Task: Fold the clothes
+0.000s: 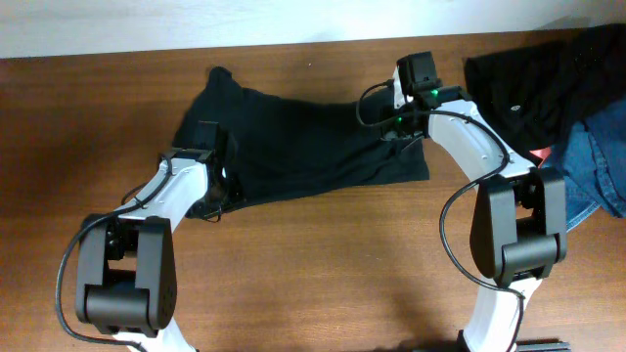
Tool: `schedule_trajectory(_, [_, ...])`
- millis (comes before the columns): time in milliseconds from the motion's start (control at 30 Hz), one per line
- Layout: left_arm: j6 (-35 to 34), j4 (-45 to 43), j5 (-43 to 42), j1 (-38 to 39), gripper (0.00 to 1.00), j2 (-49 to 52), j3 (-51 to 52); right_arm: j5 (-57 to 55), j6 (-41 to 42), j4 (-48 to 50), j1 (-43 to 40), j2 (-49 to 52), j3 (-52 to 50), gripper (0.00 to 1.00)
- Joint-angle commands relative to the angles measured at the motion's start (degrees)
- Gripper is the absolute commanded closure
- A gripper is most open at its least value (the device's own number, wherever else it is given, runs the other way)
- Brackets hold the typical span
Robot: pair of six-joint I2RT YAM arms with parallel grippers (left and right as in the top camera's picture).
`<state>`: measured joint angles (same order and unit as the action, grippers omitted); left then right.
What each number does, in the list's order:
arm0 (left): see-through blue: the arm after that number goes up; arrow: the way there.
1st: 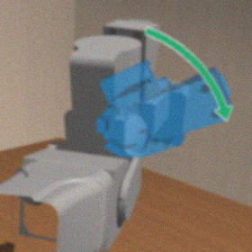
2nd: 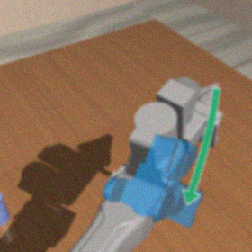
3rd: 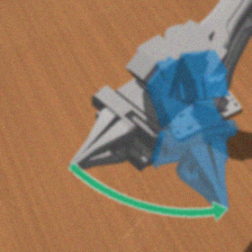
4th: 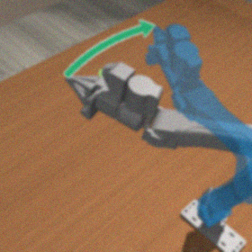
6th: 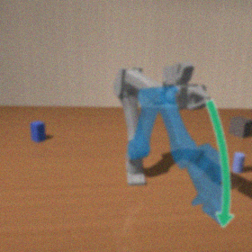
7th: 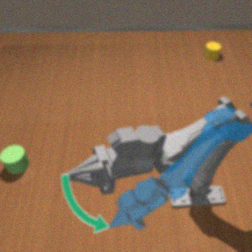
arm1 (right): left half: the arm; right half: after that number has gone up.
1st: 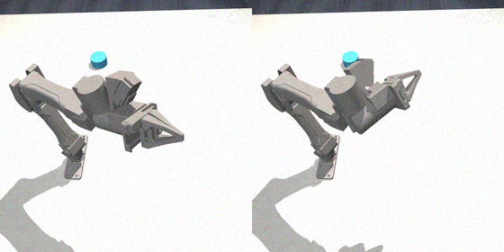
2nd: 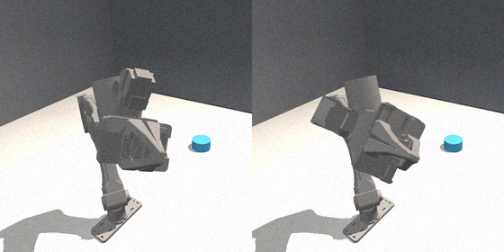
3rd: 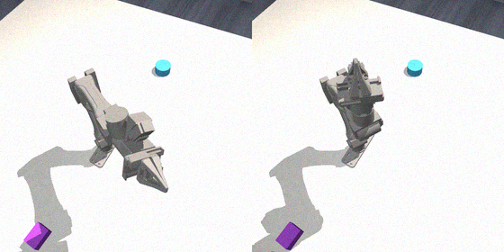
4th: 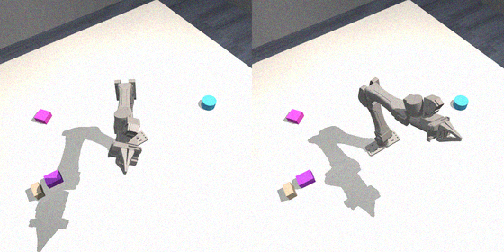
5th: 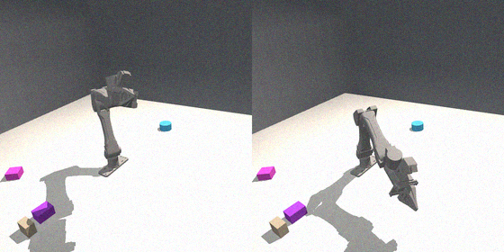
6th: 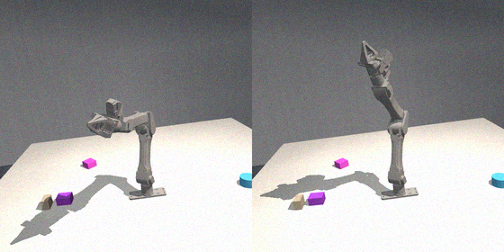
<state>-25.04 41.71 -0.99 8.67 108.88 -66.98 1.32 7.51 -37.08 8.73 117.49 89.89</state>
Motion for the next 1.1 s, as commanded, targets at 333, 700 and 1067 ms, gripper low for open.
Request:
schedule_trajectory(333, [0.72, -0.13, 1.03, 0.17, 0.99, 1.07, 0.37, -0.52, -1.07, -14.03, 0.22, -3.08, 4.13, 0.62])
schedule_trajectory(700, [0.72, 0.2, 1.01, 0.17, 0.99, 1.07, 0.37, -0.22, 6.6, -15.3, 0.24, -2.64, 0.66, 0.96])
schedule_trajectory(1067, [0.72, 0.33, 1.03, 0.17, 0.99, 1.07, 0.37, 4.7, 10.03, -7.37, 0.28, -1.81, -6.01, 0.96])
